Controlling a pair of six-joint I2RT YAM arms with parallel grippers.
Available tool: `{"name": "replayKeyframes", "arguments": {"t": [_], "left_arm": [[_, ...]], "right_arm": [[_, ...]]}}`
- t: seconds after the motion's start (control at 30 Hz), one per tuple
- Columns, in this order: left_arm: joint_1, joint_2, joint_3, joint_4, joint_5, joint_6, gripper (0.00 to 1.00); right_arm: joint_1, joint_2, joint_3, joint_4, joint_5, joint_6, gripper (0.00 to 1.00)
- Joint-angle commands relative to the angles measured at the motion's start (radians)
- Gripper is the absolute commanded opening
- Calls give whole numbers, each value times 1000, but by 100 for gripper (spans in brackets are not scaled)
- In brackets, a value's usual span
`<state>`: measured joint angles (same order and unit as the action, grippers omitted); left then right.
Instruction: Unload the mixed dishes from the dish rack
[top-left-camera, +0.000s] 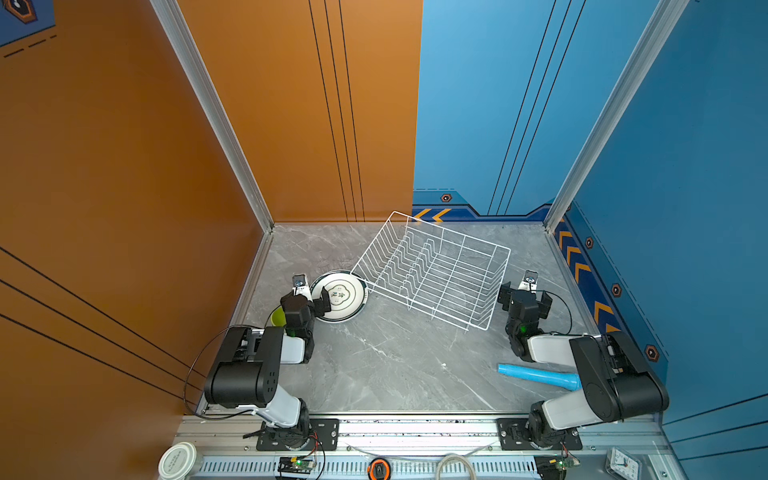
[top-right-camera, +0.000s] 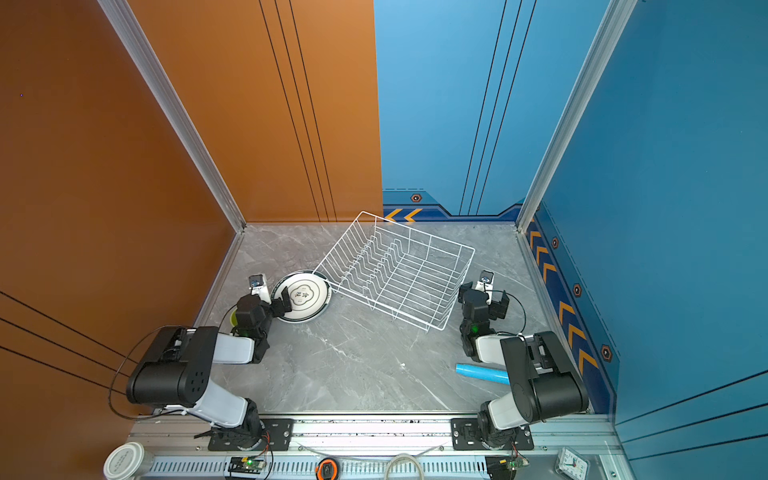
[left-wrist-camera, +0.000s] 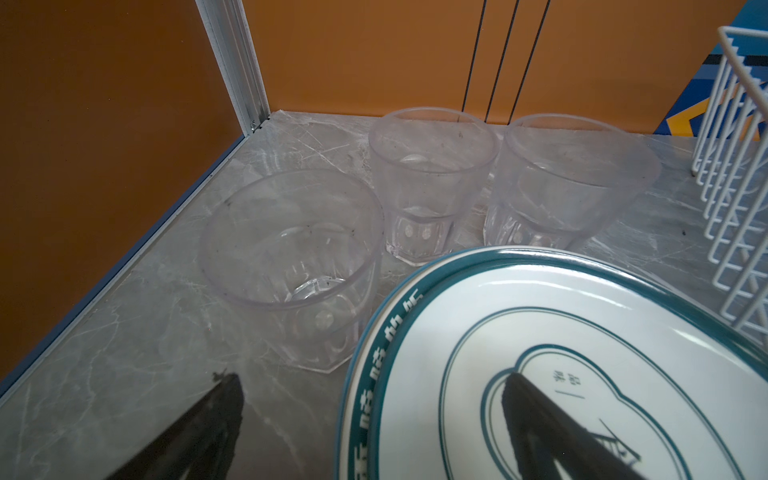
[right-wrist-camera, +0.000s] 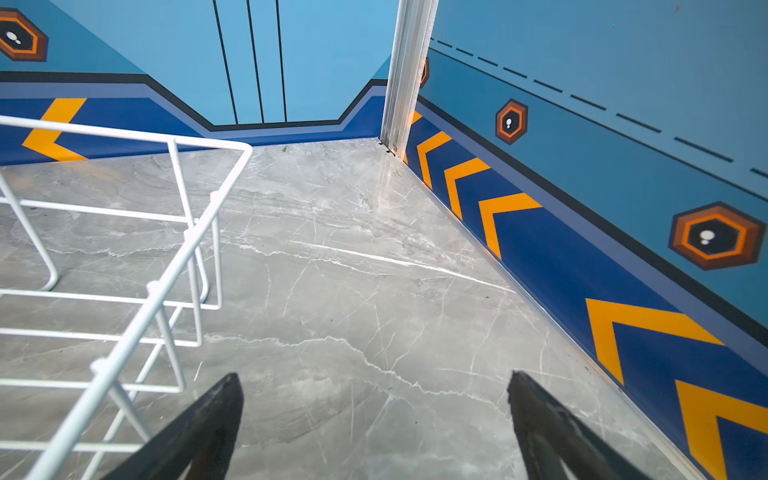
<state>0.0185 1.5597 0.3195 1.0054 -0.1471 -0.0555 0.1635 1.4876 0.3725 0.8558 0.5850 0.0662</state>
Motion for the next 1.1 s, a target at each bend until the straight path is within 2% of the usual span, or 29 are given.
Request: {"name": "replayKeyframes", "arguments": {"t": [0.0,0.2,0.37,0.4,0.43,0.47,0.5,0.53,0.6,0.67,0.73,0.8,0.87,1.07], "left_arm": [[-6,5,16,3,14,14,98],[-8,4,17,2,9,15,98],[-11,5,19,0,4,16,98],[-12,4,19,-1,2,16,98],[-12,5,20,-2,-1,16,98],[-14,5,21,-4,-3,18,98],[-15,4,21,-4,-7,18,98],[-18,4,20,-5,-15,20,98],[-33,2,21,-5,-54,28,98],[-50,7,31,-16,-72,41,98],[-58,6,48,-50,-67,56,98],[-67,7,50,-56,-67,66,98],[-68,7,52,-56,-68,70,98],[-62,8,56,-66,-53,66,98]], "right_arm": [[-6,6,13,10,-37,-20,100],[-2,5,1,33,-39,-26,100],[-35,3,-21,60,-136,-14,100],[-50,5,-30,66,-193,-10,100],[-61,54,-53,143,-228,-14,100],[-49,110,-73,286,-186,-35,100],[-26,74,-70,221,-148,-36,100],[-26,38,-64,142,-157,-21,100],[-35,93,-66,249,-152,-35,100],[-42,49,-38,111,-172,-10,100],[-55,79,-39,167,-187,-14,100],[-58,57,-29,105,-191,-3,100],[-58,74,-36,152,-191,-11,100],[-58,68,-32,132,-192,-8,100]]}}
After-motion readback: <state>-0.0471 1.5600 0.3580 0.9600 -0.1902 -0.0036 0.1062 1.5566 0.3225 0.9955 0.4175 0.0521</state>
